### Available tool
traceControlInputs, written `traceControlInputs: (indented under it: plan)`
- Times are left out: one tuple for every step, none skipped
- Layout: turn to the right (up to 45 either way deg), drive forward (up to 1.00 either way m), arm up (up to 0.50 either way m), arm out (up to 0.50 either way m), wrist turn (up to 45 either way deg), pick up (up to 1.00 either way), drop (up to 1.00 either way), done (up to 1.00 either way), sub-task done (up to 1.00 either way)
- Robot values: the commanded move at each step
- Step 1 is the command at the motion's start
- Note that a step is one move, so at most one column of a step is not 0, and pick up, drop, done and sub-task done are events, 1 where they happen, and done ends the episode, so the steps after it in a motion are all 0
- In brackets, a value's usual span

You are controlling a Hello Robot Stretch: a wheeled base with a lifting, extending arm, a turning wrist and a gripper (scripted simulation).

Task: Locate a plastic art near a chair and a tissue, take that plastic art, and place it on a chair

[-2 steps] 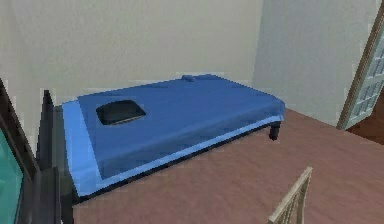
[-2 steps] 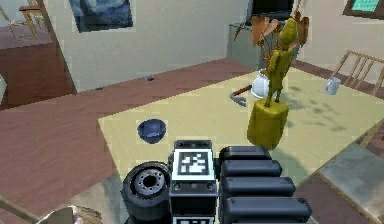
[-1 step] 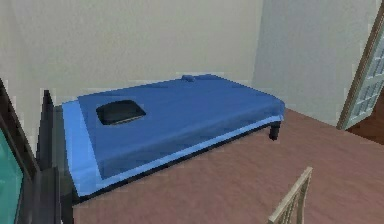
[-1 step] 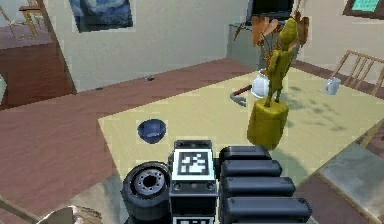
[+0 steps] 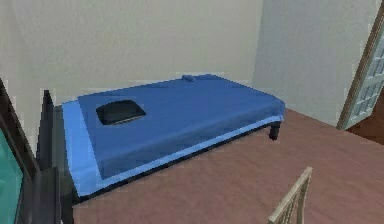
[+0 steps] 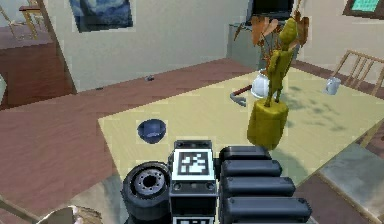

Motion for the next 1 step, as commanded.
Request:
traceControlInputs:
  plan:
    - [0.0,0.00,0.00,0.00,0.0,0.00,0.00,1.00,0.00]
